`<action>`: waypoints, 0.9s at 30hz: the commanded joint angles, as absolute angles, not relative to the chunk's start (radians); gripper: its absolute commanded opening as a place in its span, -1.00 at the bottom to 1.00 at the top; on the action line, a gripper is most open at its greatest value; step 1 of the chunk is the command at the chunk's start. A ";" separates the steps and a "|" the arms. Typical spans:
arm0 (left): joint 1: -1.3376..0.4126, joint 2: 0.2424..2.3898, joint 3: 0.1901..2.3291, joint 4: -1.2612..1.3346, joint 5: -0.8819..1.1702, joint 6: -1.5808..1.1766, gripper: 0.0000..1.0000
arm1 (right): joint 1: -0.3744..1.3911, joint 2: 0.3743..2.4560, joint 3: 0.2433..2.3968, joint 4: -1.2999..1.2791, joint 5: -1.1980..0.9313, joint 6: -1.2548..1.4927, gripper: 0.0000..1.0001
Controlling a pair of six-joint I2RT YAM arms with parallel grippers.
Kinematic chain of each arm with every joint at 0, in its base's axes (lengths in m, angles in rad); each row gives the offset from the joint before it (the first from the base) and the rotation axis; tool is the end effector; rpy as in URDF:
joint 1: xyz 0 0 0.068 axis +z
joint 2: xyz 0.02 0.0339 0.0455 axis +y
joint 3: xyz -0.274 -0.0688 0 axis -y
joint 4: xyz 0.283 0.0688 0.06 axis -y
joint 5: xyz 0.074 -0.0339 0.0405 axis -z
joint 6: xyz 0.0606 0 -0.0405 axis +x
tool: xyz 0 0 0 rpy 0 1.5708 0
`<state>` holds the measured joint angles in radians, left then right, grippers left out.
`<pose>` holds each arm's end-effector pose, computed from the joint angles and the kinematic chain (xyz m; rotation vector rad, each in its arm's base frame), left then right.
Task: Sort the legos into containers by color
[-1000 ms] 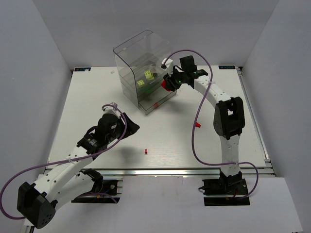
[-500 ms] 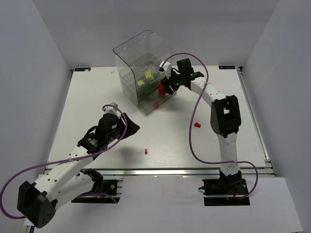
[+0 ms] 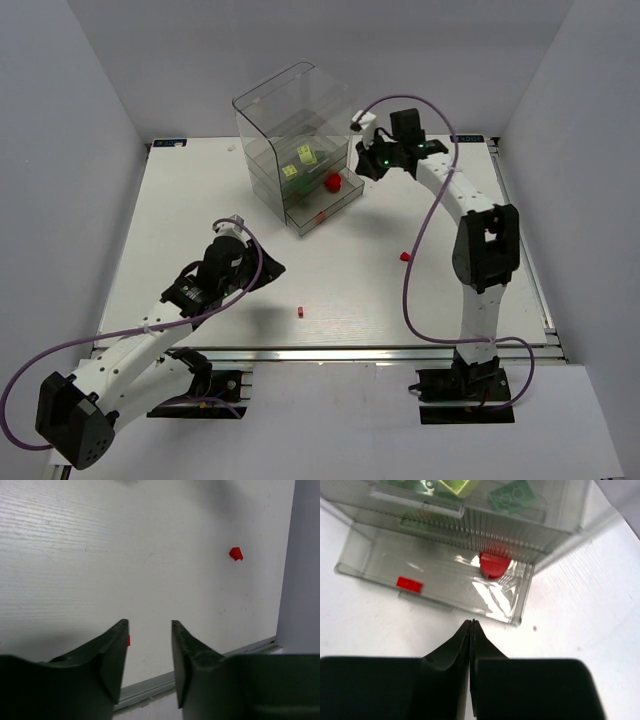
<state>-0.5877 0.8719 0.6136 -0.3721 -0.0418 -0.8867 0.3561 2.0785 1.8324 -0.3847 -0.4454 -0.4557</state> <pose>0.2023 -0.1317 0.2297 -0.3685 2.2816 -0.7538 0.5029 0.2149 0.2663 -1.0757 1.8769 0.4317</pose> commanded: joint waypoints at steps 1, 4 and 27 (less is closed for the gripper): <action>-0.592 0.876 0.603 -0.367 -0.002 -0.887 -0.07 | 0.296 1.961 1.815 -0.507 -0.567 -0.446 -0.95; -0.601 0.926 0.615 -0.380 0.038 -0.887 -0.25 | 0.262 1.937 1.789 -0.752 -0.672 -0.605 -0.24; -0.796 1.652 1.152 -1.000 0.014 -0.851 0.26 | 0.169 1.647 1.293 -0.712 -0.592 -0.603 0.40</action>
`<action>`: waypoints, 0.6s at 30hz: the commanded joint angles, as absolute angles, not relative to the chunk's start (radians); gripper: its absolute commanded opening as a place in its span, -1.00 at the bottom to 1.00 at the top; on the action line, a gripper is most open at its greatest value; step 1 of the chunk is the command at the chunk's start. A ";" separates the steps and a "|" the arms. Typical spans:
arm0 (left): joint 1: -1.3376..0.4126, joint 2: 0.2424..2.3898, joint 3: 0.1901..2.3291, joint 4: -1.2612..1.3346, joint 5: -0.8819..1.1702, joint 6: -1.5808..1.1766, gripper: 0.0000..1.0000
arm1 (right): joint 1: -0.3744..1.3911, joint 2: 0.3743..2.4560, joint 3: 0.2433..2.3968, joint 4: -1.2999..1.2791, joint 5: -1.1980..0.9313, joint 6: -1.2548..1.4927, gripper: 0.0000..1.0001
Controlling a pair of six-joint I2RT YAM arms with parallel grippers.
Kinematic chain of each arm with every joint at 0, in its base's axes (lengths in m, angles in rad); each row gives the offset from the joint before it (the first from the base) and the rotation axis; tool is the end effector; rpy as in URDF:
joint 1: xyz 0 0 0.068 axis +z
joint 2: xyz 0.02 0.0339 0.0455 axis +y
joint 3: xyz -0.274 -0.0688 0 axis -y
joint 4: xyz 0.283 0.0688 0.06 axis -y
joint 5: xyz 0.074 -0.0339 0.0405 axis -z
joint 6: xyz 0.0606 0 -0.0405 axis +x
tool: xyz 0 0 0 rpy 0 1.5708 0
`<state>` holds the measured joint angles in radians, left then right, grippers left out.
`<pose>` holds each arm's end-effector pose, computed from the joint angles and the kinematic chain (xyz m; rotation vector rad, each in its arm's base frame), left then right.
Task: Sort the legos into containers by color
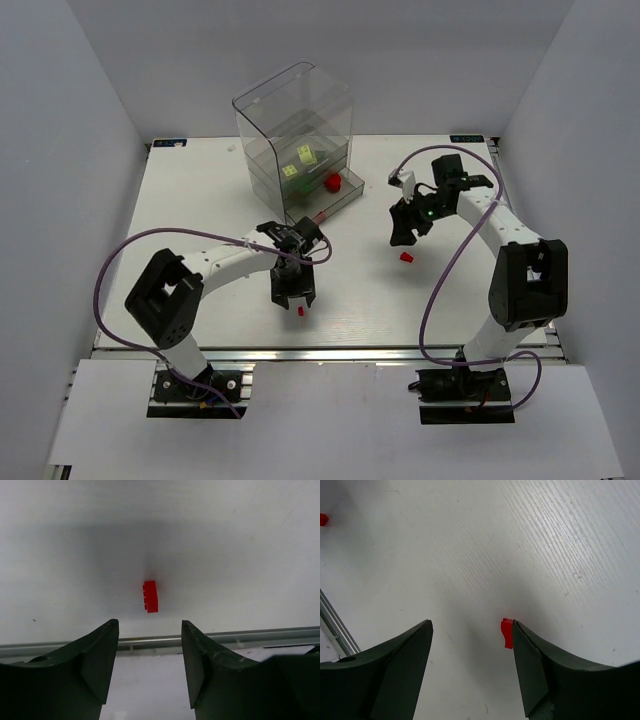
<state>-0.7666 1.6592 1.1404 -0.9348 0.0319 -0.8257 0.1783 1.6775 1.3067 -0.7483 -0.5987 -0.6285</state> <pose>0.2403 -0.2341 0.1646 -0.0881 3.0768 -0.1634 0.3766 0.1026 0.2277 -1.1472 2.2352 0.6254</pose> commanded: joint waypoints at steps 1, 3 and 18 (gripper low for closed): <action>-0.796 1.658 1.147 -1.000 0.015 -0.854 0.27 | 0.167 1.647 1.292 -0.709 -0.591 -0.600 0.39; -0.808 1.686 1.147 -1.005 0.015 -0.871 0.26 | 0.161 1.649 1.292 -0.703 -0.592 -0.589 0.39; -0.841 1.828 1.210 -0.923 -0.077 -0.868 0.00 | 0.155 1.585 1.261 -0.696 -0.601 -0.568 0.36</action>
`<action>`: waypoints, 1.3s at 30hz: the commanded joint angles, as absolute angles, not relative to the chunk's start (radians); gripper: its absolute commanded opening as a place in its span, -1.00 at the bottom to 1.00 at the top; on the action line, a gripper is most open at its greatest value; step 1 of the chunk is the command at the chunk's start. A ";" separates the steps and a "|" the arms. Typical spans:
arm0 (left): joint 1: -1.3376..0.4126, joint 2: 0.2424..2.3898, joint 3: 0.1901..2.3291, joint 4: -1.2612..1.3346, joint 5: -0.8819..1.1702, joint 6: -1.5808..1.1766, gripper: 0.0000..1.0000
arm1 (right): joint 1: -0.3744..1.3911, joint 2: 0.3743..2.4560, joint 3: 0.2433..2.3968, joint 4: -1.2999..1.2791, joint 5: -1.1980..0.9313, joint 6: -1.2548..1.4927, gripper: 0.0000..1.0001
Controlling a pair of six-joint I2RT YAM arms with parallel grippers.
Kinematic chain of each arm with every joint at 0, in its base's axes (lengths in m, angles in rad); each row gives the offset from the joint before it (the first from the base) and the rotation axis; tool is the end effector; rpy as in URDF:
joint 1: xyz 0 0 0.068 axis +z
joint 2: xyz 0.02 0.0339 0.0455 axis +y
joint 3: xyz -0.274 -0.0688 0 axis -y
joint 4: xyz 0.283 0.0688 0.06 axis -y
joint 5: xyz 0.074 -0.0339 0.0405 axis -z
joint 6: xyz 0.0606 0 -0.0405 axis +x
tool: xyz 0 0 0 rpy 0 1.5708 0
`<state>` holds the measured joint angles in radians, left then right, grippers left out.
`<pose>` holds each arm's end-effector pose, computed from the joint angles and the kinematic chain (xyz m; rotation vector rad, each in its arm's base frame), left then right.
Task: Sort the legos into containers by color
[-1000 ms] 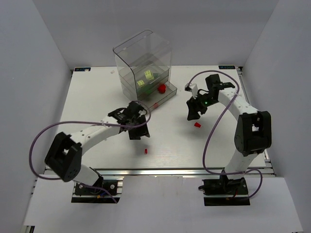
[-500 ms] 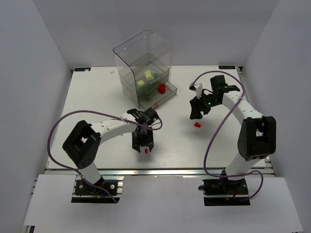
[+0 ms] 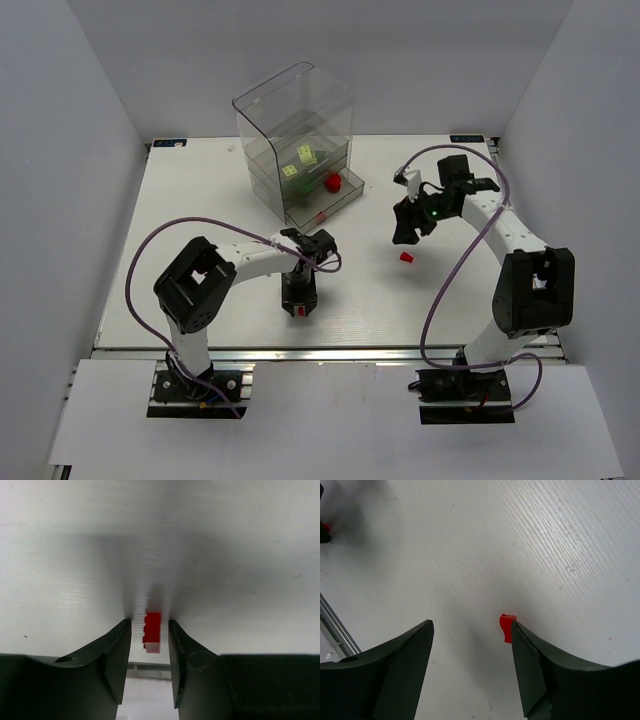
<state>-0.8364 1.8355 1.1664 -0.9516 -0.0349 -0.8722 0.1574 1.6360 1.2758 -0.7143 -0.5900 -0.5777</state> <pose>0.2322 -0.2540 0.1151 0.0547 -3.1332 -0.0949 0.3730 0.0933 0.2340 -1.0676 2.2422 0.6050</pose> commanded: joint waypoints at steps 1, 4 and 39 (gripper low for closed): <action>-0.841 1.830 1.210 -0.920 -0.078 -0.870 -0.11 | 0.153 1.575 1.252 -0.695 -0.598 -0.568 0.36; -0.841 1.824 1.204 -0.908 -0.074 -0.868 -0.41 | 0.155 1.556 1.230 -0.690 -0.594 -0.568 0.36; -0.770 2.110 1.790 -0.416 -0.615 0.380 -1.00 | 0.152 1.519 1.174 -0.468 -0.313 -0.380 -1.00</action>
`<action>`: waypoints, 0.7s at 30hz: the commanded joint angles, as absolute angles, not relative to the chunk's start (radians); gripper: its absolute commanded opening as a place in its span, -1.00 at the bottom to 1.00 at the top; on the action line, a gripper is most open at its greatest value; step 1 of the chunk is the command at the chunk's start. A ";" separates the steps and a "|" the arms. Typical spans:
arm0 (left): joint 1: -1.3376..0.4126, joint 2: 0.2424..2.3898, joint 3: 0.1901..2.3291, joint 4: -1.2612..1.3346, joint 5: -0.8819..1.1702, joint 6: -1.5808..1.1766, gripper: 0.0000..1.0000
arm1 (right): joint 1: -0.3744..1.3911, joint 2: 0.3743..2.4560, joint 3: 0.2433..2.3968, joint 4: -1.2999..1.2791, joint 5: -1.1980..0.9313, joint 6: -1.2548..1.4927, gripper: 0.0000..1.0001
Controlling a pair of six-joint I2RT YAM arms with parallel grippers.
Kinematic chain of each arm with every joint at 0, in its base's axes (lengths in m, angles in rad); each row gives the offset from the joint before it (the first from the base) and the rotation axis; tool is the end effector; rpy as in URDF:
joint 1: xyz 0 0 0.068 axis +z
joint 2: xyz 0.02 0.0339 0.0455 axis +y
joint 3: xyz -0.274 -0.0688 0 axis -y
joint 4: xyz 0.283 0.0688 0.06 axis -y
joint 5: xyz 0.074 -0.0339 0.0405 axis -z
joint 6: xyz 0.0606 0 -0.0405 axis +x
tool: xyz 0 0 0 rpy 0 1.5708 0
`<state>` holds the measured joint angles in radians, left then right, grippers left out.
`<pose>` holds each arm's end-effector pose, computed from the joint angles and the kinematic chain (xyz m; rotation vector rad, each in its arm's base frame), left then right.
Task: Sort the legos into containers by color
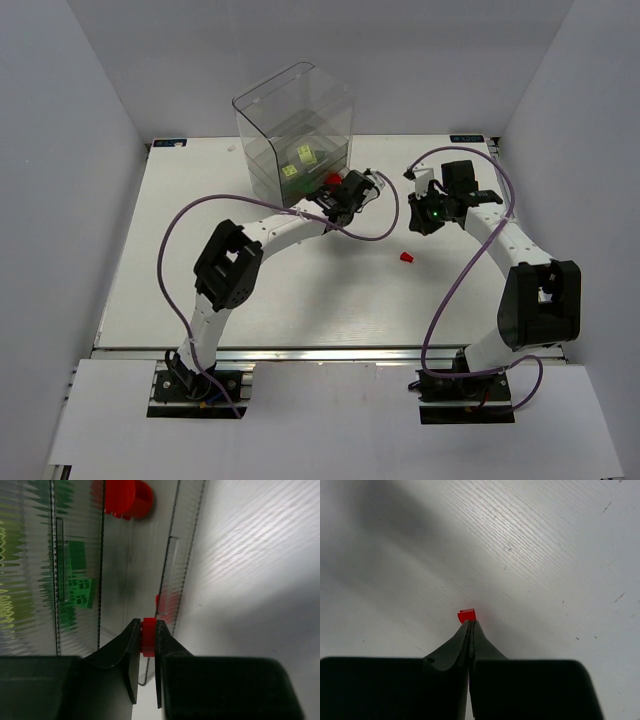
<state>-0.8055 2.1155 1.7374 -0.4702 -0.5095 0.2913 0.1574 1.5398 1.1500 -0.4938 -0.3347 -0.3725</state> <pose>0.3892 -0.3625 0.2039 1.0059 2.0807 0.3583 0.3715 0.0791 0.2339 -0.7711 2.2860 0.3120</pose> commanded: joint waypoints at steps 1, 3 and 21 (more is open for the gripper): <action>-0.770 2.123 1.799 -0.402 -0.630 0.383 -1.00 | 0.152 1.516 1.167 -0.471 -0.313 -0.387 -1.00; -0.761 2.143 1.825 -0.391 -0.664 0.380 -1.00 | 0.155 1.511 1.154 -0.472 -0.313 -0.394 -1.00; -0.732 2.152 1.798 -0.379 -0.666 0.232 0.33 | 0.155 1.580 1.218 -0.690 -0.512 -0.656 0.48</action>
